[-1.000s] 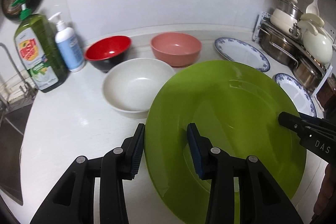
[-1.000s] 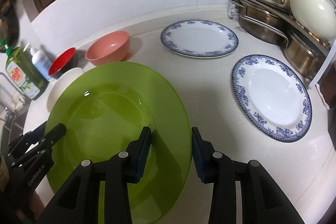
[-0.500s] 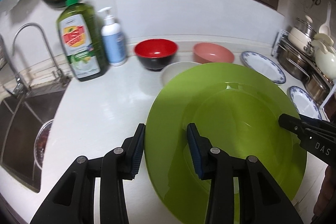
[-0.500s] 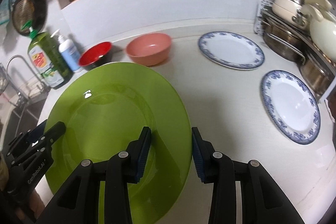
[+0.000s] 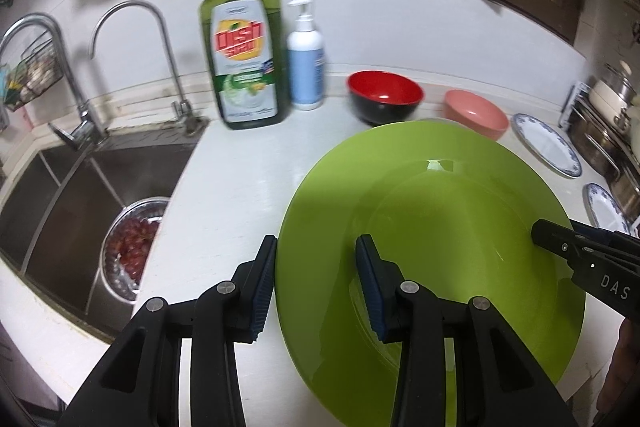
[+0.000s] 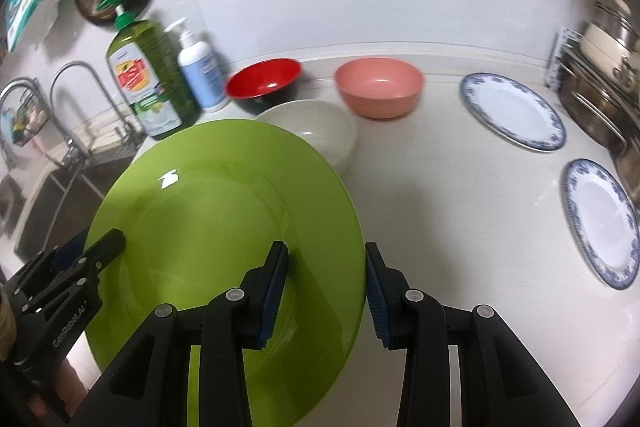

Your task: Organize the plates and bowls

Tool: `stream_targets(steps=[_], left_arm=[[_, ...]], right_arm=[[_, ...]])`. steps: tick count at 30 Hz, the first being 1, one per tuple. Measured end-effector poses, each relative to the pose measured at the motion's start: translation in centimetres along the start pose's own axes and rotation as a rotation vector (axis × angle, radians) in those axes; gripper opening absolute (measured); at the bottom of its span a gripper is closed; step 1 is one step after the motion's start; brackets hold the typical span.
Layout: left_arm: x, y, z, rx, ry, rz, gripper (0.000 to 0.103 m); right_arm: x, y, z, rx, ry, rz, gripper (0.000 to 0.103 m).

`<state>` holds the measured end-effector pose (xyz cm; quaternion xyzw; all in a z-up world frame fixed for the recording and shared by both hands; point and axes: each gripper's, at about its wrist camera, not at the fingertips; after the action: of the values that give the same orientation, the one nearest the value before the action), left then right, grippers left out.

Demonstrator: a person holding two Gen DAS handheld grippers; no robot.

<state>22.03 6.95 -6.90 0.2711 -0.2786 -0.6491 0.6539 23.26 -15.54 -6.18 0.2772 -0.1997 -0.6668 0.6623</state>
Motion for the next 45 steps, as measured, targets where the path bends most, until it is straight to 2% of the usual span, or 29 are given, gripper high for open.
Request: stream_targets(steps=[11, 19, 31, 45], left_arm=[[-4.1, -1.1, -1.4, -0.049, 0.052, 0.044, 0.039], [-5.5, -1.9, -3.2, -0.09, 0.072, 0.056, 0.039], [-5.9, -2.7, -5.7, -0.141, 0.072, 0.06, 0.039], [-6.0, -3.3, -7.2, -0.174, 0.076, 0.057, 0.04]], right_arm=[[-4.5, -0.5, -2.4, -0.043, 0.049, 0.051, 0.039], [-6.5, -0.9, -4.7, -0.085, 0.066, 0.072, 0.039], [-7.0, -1.8, -7.8, -0.144, 0.062, 0.076, 0.039], [-6.9, -2.0, -9.6, -0.184, 0.058, 0.07, 0.039]])
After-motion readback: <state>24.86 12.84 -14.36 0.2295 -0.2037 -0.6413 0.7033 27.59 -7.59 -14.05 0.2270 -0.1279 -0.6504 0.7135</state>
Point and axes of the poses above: each gripper's, at about its wrist camera, not at the fingertips, and z roughly against the way its jaws point, x to its right, y to its top, and after that the axes turned 2 degrees about x, right-handed
